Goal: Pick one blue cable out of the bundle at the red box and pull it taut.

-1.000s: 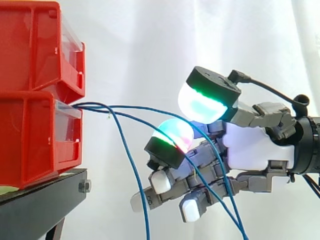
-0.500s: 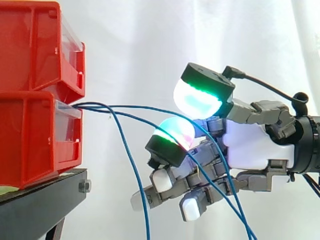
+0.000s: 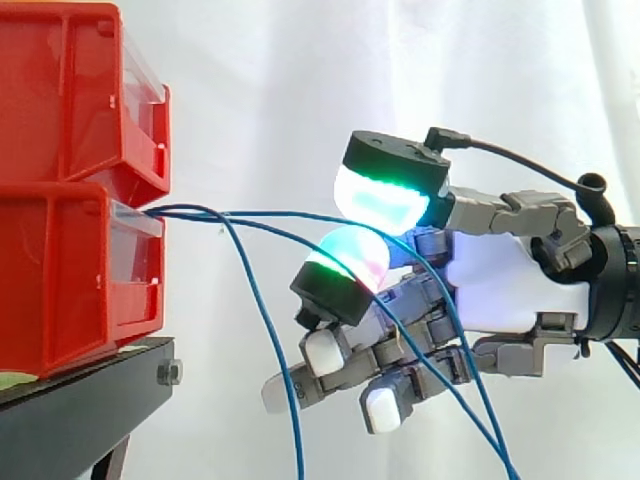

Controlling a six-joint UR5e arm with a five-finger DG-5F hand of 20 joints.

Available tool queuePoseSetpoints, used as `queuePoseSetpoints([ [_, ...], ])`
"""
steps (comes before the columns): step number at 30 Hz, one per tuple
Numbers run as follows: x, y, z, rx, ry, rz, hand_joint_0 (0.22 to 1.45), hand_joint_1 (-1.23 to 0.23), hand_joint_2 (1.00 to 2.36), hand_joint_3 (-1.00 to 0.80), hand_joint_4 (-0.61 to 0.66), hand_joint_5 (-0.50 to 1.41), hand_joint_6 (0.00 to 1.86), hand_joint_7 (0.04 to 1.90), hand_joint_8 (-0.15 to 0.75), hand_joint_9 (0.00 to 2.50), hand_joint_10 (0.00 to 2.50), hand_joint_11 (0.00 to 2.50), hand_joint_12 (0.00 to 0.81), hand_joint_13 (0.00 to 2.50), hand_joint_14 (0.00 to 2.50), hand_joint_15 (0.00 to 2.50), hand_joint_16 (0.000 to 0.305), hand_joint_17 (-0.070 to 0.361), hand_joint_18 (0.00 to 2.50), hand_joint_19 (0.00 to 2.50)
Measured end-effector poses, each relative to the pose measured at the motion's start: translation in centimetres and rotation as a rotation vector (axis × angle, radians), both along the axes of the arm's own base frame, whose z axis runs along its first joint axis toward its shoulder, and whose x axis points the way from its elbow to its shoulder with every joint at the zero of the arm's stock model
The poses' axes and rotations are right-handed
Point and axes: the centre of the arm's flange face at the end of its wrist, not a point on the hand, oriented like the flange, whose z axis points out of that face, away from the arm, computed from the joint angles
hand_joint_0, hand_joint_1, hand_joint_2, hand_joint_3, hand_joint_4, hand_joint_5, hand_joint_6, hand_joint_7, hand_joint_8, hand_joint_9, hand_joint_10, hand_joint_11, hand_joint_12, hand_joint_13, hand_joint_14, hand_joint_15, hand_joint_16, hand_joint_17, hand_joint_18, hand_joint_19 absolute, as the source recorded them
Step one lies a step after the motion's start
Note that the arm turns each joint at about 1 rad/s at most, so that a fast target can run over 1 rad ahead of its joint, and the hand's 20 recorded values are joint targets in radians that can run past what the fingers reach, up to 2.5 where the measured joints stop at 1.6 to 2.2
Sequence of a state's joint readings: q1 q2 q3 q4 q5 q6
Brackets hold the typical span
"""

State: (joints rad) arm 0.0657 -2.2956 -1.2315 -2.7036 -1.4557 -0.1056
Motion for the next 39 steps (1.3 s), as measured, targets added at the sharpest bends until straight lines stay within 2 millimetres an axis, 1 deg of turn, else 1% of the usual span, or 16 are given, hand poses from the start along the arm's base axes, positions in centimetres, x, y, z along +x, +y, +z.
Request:
queuePoseSetpoints([
  [7, 0.01, -0.02, 0.01, -0.001, -0.001, -0.002, 0.59, -0.73, 1.02, -0.12, 0.18, -0.12, 0.80, 1.09, 0.348, 0.76, 0.01, 0.65, 0.399, 0.37, 0.01, 0.21, 0.060, 0.135, 0.69, 0.54],
  [11, 0.00, -0.03, 0.04, -0.001, -0.001, -0.002, 0.60, -0.74, 1.02, -0.14, 0.20, -0.13, 0.82, 1.05, 0.340, 0.75, 0.01, 0.65, 0.398, 0.37, 0.01, 0.21, 0.060, 0.135, 0.70, 0.54],
  [13, -0.01, -0.04, 0.02, -0.001, 0.000, -0.002, 0.58, -0.71, 1.02, -0.28, 0.21, -0.13, 0.82, 1.03, 0.337, 0.76, 0.01, 0.64, 0.399, 0.37, 0.01, 0.21, 0.060, 0.135, 0.70, 0.55],
  [17, -0.01, -0.01, 0.00, -0.001, 0.001, -0.002, 0.55, -0.62, 1.01, -0.37, 0.21, -0.12, 0.77, 1.00, 0.341, 0.76, 0.01, 0.63, 0.405, 0.38, 0.01, 0.21, 0.061, 0.137, 0.71, 0.54],
  [19, -0.01, -0.01, 0.02, -0.001, 0.000, -0.002, 0.54, -0.59, 1.01, -0.44, 0.23, -0.11, 0.74, 0.99, 0.348, 0.77, 0.01, 0.62, 0.409, 0.38, 0.01, 0.21, 0.062, 0.140, 0.70, 0.54],
  [22, -0.01, 0.00, -0.01, -0.001, 0.001, -0.002, 0.51, -0.55, 1.00, -0.50, 0.23, -0.11, 0.72, 1.03, 0.357, 0.77, 0.01, 0.62, 0.418, 0.38, 0.01, 0.22, 0.064, 0.144, 0.71, 0.54],
  [26, 0.00, -0.02, -0.03, -0.001, 0.000, -0.004, 0.50, -0.55, 1.00, -0.50, 0.22, -0.11, 0.72, 1.03, 0.365, 0.76, 0.01, 0.63, 0.422, 0.37, 0.01, 0.21, 0.065, 0.146, 0.71, 0.54],
  [29, 0.00, -0.02, -0.04, -0.002, 0.001, -0.004, 0.53, -0.63, 1.00, -0.50, 0.21, -0.12, 0.76, 1.03, 0.359, 0.76, 0.01, 0.62, 0.411, 0.37, 0.01, 0.22, 0.063, 0.141, 0.69, 0.54],
  [31, 0.01, 0.00, -0.03, -0.002, 0.000, -0.004, 0.55, -0.65, 1.00, -0.45, 0.21, -0.12, 0.78, 1.01, 0.355, 0.76, 0.01, 0.63, 0.407, 0.37, 0.01, 0.21, 0.062, 0.139, 0.69, 0.54],
  [36, 0.02, 0.07, -0.04, -0.003, 0.000, -0.003, 0.60, -0.67, 1.01, -0.31, 0.20, -0.13, 0.82, 1.05, 0.350, 0.76, 0.01, 0.64, 0.399, 0.36, 0.01, 0.21, 0.060, 0.135, 0.68, 0.54],
  [39, 0.02, 0.14, -0.03, -0.003, 0.000, -0.002, 0.60, -0.69, 1.02, -0.24, 0.19, -0.13, 0.84, 1.07, 0.349, 0.75, 0.01, 0.64, 0.399, 0.36, 0.01, 0.21, 0.060, 0.135, 0.68, 0.53],
])
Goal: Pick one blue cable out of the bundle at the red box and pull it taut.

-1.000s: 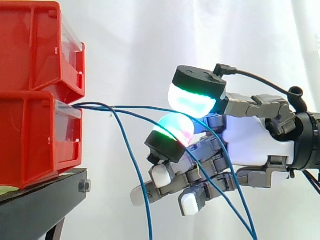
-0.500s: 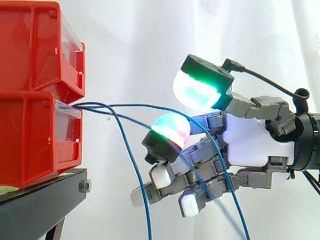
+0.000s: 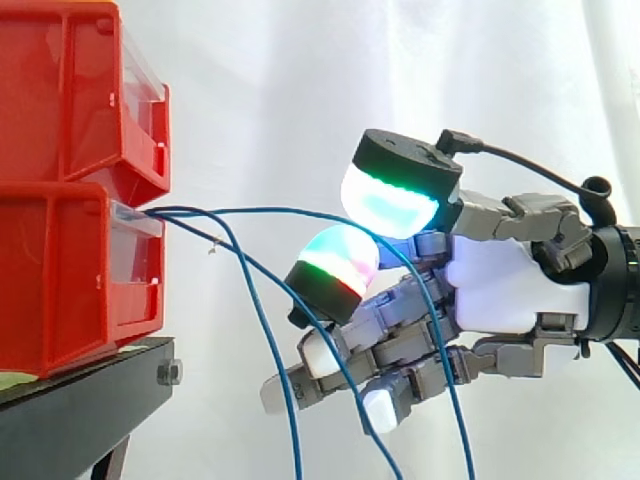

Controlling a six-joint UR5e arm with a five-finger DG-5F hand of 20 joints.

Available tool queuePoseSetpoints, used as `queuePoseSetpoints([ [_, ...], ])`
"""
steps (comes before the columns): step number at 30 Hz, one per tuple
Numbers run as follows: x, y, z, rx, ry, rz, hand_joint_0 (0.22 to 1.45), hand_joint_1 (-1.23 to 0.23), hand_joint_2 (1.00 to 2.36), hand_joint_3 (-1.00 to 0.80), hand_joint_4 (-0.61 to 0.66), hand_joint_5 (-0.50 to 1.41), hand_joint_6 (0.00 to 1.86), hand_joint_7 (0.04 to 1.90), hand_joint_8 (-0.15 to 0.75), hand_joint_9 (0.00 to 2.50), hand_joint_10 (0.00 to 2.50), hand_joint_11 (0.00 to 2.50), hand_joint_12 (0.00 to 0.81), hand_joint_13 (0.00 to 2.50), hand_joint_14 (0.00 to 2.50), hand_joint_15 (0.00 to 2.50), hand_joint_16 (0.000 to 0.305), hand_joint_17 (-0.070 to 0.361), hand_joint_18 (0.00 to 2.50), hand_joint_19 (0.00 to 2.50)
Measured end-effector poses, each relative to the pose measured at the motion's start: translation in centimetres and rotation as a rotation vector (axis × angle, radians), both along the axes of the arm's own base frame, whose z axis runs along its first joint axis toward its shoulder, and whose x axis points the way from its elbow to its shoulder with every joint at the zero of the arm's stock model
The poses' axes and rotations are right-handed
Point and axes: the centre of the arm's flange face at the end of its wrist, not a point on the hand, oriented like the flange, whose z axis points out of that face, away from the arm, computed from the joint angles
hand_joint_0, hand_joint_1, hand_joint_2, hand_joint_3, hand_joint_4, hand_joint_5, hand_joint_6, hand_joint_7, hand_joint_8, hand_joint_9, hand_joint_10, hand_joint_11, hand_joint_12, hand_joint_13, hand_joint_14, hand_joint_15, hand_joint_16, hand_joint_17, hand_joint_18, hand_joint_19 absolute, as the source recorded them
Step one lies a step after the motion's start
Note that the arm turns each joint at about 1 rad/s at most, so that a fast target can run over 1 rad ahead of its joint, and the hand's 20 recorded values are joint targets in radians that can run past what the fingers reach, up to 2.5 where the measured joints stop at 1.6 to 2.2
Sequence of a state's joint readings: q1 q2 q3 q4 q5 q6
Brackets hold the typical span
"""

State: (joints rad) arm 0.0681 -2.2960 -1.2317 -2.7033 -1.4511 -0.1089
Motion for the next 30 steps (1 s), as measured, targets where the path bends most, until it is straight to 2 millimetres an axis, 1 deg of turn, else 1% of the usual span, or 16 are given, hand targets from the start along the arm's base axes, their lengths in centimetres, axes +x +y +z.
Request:
queuePoseSetpoints([
  [9, 0.0, 0.0, 0.0, 0.000, 0.000, 0.000, 0.60, -0.77, 1.02, -0.09, 0.17, -0.13, 0.87, 1.08, 0.346, 0.74, 0.01, 0.65, 0.396, 0.35, 0.01, 0.20, 0.060, 0.135, 0.68, 0.51],
  [15, 0.0, 0.1, 0.0, 0.000, 0.000, 0.000, 0.61, -0.82, 1.03, -0.01, 0.04, -0.11, 0.85, 1.14, 0.324, 0.76, 0.01, 0.62, 0.393, 0.34, 0.01, 0.18, 0.060, 0.134, 0.68, 0.51],
  [22, 0.0, 0.2, 0.4, -0.005, -0.004, 0.002, 0.60, -0.87, 1.02, 0.05, -0.06, -0.09, 0.83, 1.18, 0.295, 0.80, 0.01, 0.56, 0.406, 0.36, 0.00, 0.15, 0.062, 0.140, 0.73, 0.48],
  [27, -0.3, 0.2, 1.0, -0.022, 0.008, 0.005, 0.60, -0.87, 1.02, 0.07, -0.10, -0.09, 0.83, 1.18, 0.288, 0.81, 0.01, 0.53, 0.408, 0.37, 0.00, 0.14, 0.063, 0.142, 0.74, 0.47],
  [30, -0.7, 0.2, 1.4, -0.030, 0.029, 0.004, 0.60, -0.87, 1.02, 0.07, -0.10, -0.09, 0.83, 1.18, 0.293, 0.81, 0.01, 0.54, 0.409, 0.37, 0.00, 0.15, 0.063, 0.142, 0.74, 0.47],
])
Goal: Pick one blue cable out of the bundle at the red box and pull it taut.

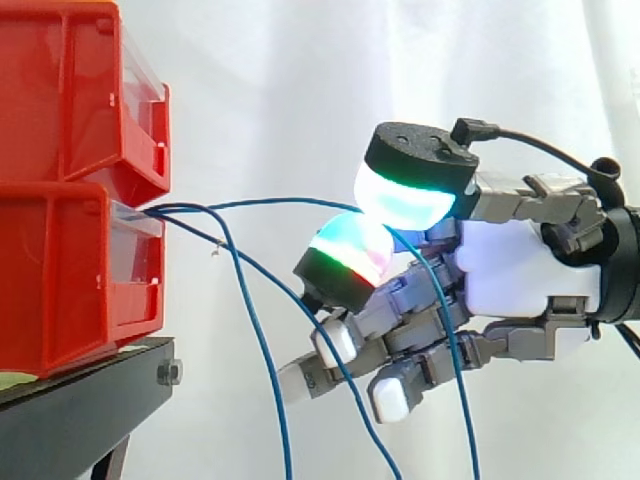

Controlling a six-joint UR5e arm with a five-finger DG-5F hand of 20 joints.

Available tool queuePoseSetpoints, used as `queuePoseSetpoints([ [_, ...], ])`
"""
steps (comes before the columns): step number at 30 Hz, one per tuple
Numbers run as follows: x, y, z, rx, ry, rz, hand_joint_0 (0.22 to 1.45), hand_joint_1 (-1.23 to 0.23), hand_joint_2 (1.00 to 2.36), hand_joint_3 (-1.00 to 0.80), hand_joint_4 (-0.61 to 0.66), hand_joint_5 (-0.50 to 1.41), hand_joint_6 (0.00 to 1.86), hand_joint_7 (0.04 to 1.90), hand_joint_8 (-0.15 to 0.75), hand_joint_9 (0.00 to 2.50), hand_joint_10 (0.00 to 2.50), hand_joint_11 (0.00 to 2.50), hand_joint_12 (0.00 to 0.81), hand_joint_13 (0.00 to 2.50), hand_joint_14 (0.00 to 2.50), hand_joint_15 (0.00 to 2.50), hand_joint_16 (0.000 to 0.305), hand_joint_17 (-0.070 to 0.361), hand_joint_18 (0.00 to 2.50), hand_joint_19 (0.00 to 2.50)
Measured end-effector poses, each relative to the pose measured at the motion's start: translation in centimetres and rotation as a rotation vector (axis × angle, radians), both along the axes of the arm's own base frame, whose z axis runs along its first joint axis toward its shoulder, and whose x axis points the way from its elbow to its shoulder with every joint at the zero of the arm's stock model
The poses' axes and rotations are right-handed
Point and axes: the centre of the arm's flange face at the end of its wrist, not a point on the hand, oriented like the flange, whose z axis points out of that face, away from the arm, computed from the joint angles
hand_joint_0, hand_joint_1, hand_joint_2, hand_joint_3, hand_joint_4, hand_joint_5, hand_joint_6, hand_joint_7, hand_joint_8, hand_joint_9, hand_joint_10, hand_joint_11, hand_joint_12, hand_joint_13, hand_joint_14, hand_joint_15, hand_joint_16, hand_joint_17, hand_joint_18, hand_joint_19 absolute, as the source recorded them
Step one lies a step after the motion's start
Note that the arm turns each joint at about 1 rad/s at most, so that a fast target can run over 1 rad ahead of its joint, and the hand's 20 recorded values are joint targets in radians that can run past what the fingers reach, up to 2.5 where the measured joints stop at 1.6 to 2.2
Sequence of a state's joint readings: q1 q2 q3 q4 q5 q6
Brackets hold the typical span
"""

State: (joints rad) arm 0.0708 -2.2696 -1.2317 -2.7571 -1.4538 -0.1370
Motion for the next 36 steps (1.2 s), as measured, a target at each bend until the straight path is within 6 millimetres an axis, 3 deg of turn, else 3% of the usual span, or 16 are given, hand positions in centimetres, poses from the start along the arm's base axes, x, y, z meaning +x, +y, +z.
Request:
queuePoseSetpoints([
  [19, -2.9, -1.1, 3.0, -0.032, 0.134, -0.016, 0.61, -0.88, 1.02, 0.07, -0.16, -0.09, 0.83, 1.16, 0.295, 0.69, 0.01, 0.41, 0.408, 0.35, 0.00, 0.15, 0.064, 0.143, 0.72, 0.46],
  [36, -4.7, -1.5, 2.2, -0.045, 0.270, -0.014, 0.60, -0.88, 1.02, 0.07, -0.16, -0.09, 0.83, 1.15, 0.297, 0.66, 0.01, 0.37, 0.405, 0.33, 0.00, 0.15, 0.063, 0.142, 0.69, 0.46],
])
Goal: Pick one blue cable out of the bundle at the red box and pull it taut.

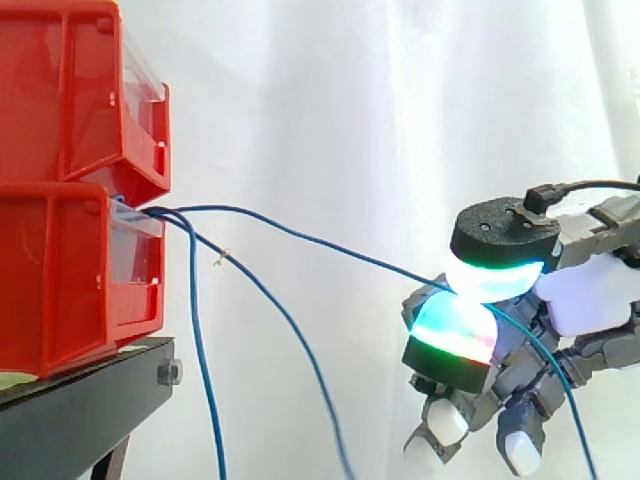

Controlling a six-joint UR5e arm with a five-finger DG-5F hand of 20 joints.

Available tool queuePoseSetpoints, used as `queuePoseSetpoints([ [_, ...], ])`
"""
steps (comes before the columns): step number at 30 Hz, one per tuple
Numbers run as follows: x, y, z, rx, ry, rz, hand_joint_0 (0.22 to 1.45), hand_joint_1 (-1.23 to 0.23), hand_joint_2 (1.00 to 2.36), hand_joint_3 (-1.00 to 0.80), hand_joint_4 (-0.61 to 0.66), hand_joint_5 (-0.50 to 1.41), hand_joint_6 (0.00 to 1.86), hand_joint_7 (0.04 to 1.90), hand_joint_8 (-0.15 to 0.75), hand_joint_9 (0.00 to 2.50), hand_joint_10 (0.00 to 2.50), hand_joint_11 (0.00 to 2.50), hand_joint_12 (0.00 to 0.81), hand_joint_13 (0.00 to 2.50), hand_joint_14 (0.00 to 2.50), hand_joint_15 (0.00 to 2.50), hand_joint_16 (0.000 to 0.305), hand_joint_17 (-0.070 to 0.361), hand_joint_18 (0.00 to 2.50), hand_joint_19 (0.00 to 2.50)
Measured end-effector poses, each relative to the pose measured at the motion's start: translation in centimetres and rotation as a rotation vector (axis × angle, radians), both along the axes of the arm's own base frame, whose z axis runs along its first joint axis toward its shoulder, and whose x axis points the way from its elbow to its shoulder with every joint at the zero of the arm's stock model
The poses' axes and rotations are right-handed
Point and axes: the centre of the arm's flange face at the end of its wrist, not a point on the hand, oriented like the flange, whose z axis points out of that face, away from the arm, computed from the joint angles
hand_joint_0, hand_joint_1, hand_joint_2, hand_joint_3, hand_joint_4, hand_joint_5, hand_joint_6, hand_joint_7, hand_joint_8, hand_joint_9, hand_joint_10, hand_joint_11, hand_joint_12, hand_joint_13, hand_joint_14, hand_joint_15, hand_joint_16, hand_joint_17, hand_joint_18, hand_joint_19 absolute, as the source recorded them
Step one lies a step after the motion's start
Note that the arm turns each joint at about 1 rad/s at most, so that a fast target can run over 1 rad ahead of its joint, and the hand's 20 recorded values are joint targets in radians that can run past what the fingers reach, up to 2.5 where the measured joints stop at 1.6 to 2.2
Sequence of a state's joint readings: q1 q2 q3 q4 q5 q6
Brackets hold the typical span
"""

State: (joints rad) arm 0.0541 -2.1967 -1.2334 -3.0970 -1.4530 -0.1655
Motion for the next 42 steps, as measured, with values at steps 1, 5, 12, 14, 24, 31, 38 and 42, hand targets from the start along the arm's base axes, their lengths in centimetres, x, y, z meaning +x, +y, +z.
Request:
queuePoseSetpoints([
  [1, 0.00, 0.00, 0.00, 0.000, 0.000, 0.000, 0.60, -0.88, 1.02, 0.07, -0.16, -0.09, 0.83, 1.15, 0.296, 0.66, 0.01, 0.37, 0.405, 0.33, 0.00, 0.14, 0.063, 0.142, 0.69, 0.46],
  [5, 0.00, 0.00, 0.00, 0.000, 0.000, -0.001, 0.61, -0.88, 1.02, 0.07, -0.16, -0.09, 0.83, 1.15, 0.293, 0.65, 0.01, 0.36, 0.403, 0.33, 0.00, 0.14, 0.063, 0.142, 0.69, 0.46],
  [12, 0.01, -0.03, 0.01, -0.001, -0.001, -0.002, 0.60, -0.88, 1.02, 0.07, -0.16, -0.09, 0.83, 1.15, 0.290, 0.64, 0.01, 0.35, 0.402, 0.33, 0.00, 0.14, 0.063, 0.141, 0.68, 0.45],
  [14, 0.02, -0.03, 0.01, -0.001, -0.002, -0.002, 0.60, -0.88, 1.02, 0.07, -0.16, -0.09, 0.83, 1.16, 0.290, 0.64, 0.01, 0.35, 0.402, 0.33, 0.00, 0.14, 0.063, 0.141, 0.68, 0.46],
  [24, 0.02, -0.04, 0.02, -0.001, -0.002, -0.002, 0.61, -0.88, 1.02, 0.07, -0.15, -0.09, 0.83, 1.15, 0.291, 0.66, 0.01, 0.36, 0.401, 0.33, 0.00, 0.14, 0.062, 0.140, 0.68, 0.45],
  [31, 0.02, -0.04, 0.02, -0.001, -0.002, -0.002, 0.61, -0.88, 1.02, 0.06, -0.15, -0.09, 0.83, 1.14, 0.301, 0.69, 0.01, 0.41, 0.414, 0.36, 0.00, 0.16, 0.063, 0.142, 0.69, 0.45],
  [38, 0.02, -0.03, 0.02, 0.000, -0.002, -0.002, 0.61, -0.88, 1.02, 0.05, -0.15, -0.09, 0.84, 1.14, 0.308, 0.71, 0.01, 0.42, 0.423, 0.37, 0.01, 0.16, 0.064, 0.144, 0.70, 0.44],
  [42, 0.03, -0.04, 0.02, 0.000, -0.003, -0.002, 0.61, -0.88, 1.02, 0.05, -0.15, -0.09, 0.84, 1.13, 0.309, 0.71, 0.01, 0.43, 0.424, 0.37, 0.01, 0.17, 0.064, 0.145, 0.70, 0.43],
])
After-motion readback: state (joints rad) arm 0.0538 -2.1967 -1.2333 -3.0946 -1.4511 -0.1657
